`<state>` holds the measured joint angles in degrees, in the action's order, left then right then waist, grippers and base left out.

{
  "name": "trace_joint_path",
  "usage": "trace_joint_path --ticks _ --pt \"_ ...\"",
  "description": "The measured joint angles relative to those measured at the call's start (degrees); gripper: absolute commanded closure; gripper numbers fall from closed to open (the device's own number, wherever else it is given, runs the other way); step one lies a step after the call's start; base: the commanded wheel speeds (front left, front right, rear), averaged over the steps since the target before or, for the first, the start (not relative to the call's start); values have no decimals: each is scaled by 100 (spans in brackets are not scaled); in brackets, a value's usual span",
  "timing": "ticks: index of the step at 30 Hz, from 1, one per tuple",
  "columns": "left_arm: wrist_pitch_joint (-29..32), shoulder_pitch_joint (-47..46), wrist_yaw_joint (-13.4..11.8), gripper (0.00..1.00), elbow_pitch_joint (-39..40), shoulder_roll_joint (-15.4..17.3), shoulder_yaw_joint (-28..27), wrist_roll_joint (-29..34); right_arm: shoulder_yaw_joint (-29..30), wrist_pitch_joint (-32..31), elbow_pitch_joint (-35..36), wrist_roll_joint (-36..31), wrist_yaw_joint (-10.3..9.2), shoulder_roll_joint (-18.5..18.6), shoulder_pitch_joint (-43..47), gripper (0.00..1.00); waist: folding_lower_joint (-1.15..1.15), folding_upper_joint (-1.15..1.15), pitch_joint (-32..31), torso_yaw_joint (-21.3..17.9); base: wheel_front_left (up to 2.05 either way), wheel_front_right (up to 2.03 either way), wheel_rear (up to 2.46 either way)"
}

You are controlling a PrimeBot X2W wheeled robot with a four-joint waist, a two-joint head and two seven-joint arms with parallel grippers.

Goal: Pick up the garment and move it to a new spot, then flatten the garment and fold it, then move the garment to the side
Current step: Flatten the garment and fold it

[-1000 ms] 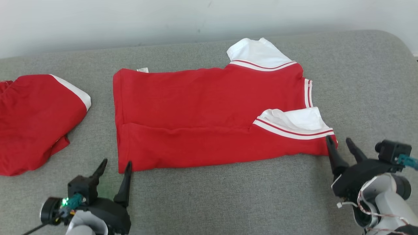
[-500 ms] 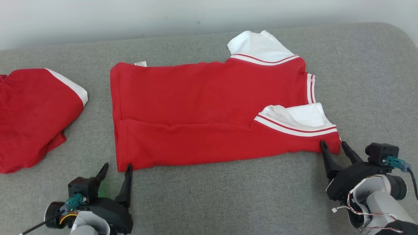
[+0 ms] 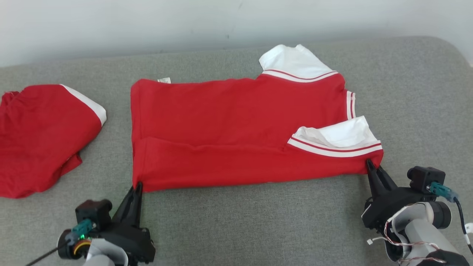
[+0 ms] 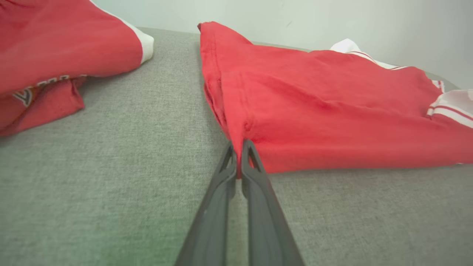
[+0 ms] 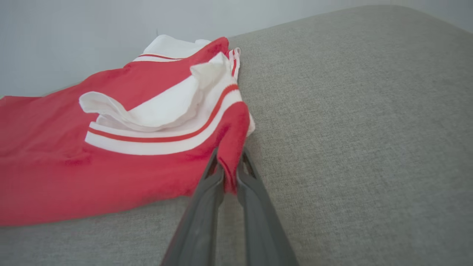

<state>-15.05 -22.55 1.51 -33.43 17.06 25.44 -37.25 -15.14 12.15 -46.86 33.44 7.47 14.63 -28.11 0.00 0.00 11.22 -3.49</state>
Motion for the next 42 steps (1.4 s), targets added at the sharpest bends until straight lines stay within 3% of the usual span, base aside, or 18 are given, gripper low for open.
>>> trace_joint_path --ticks 8,13,21,22,23,24,25,34,42 --pt "0 825 -56 100 656 -33 -334 294 24 80 678 294 0 167 747 100 -1 0 -368 -4 0 0 0" --pt "0 1475 -221 100 1040 -59 -374 464 370 -159 1452 380 1 287 1819 100 -1 -1 -580 25 0 0 0" --pt "0 2104 -304 100 1241 -96 -453 492 985 -749 2491 86 2 -10 2835 100 -1 -1 -659 -53 0 0 0" --pt "0 2135 -312 100 1240 -105 -447 502 1067 -855 2549 43 2 -70 2894 92 0 0 -663 -61 0 0 0" --pt "0 2141 -326 92 1243 -113 -442 520 1132 -900 2628 -38 2 -121 2960 61 0 -1 -667 -64 0 0 0" --pt "0 2139 -330 26 1263 -122 -455 556 1191 -943 2740 -99 2 -183 3001 0 0 -1 -672 -61 0 0 0" --pt "0 2138 -346 0 1302 -140 -483 589 1245 -994 2839 -154 1 -232 3019 0 0 -1 -680 -58 0 0 0" --pt "0 2140 -371 0 1886 -231 -1053 1039 1508 -1058 3705 -775 1 -375 2913 0 0 -1 -851 -61 0 0 0" --pt "0 2124 -400 0 2375 -267 -1521 1458 1460 -573 4039 -1180 1 -536 2641 0 0 -1 -988 -30 0 0 0"
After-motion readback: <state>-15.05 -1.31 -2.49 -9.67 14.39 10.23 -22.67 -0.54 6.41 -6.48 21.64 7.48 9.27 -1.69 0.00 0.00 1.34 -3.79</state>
